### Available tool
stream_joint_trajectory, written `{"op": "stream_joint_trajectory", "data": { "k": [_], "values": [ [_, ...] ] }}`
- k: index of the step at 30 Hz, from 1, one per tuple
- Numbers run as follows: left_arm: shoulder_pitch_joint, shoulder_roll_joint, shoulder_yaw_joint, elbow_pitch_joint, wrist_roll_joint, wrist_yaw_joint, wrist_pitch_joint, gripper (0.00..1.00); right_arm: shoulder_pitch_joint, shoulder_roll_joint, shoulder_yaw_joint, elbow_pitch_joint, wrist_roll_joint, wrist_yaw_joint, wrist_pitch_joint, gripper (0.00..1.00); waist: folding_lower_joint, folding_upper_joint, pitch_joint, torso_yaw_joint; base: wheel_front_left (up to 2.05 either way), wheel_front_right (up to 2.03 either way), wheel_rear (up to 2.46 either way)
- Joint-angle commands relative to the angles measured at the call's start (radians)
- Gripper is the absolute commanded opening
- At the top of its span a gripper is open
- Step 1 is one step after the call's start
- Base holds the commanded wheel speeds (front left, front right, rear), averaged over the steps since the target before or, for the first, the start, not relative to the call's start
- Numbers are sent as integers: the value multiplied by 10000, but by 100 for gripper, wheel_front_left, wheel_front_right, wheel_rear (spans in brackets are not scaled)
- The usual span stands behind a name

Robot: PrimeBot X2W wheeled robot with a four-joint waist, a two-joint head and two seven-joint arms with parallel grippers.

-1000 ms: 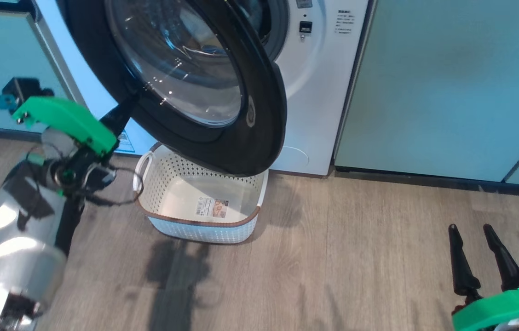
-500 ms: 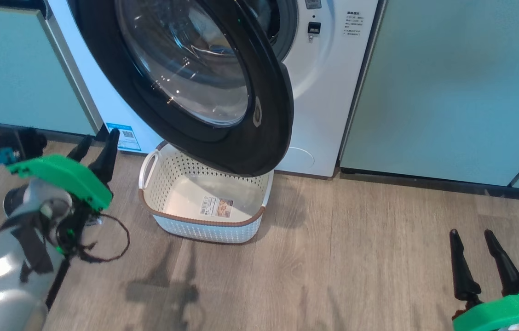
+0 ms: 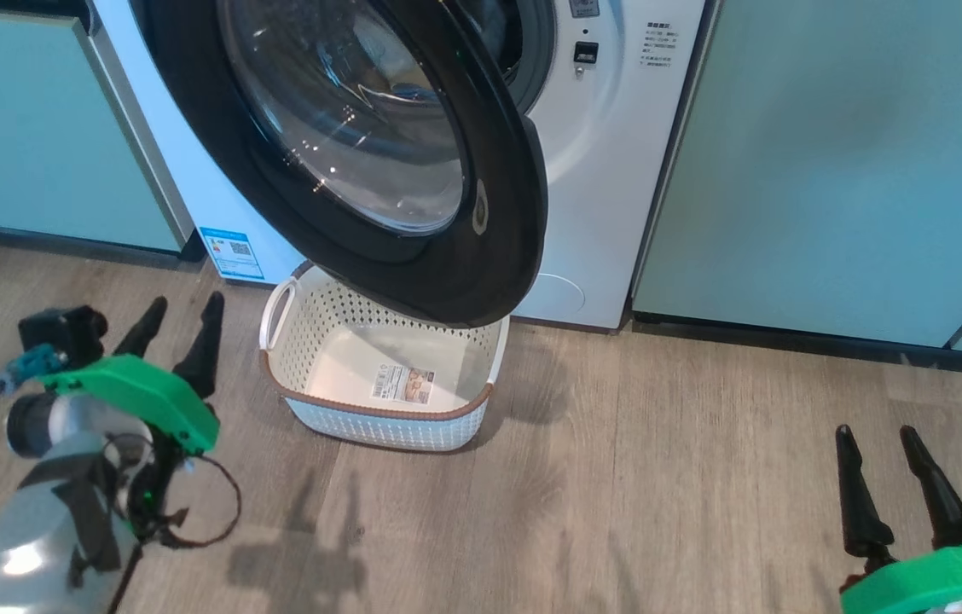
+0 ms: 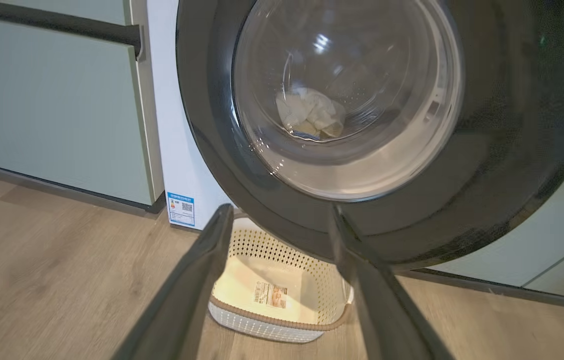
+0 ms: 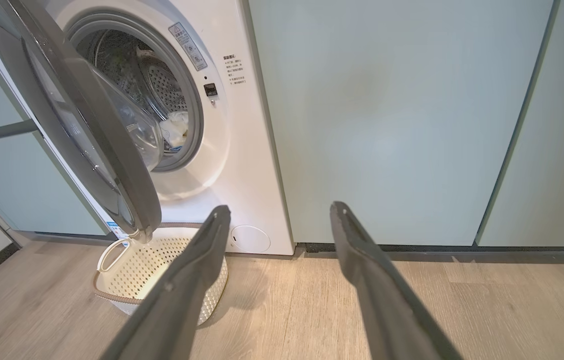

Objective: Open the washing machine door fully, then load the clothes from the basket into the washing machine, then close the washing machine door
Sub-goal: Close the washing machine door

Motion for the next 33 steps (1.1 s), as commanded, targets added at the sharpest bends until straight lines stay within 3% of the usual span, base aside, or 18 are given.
{"op": "stream_joint_trajectory", "data": {
  "k": [1, 15, 25, 33],
  "values": [
    [-93, 234, 597, -391, 365, 36, -103, 100, -184, -118, 143, -327, -8, 16, -65, 100, 0, 0, 1, -2, 0, 0, 0],
    [2030, -1579, 3586, -2198, 3581, -13, -106, 100, -214, -99, 133, -296, 9, 16, -65, 100, 0, 0, -39, -21, 0, 0, 0],
    [2822, -2510, 4506, -2671, 5052, -87, -106, 100, -204, -75, 119, -300, -11, 16, -65, 100, 0, 0, -94, -37, 0, 0, 0],
    [3093, -2752, 4650, -2695, 5537, -104, -106, 100, -176, -12, -175, -362, 163, 16, -65, 100, 0, 0, -138, 24, 0, 0, 0]
  ]
}}
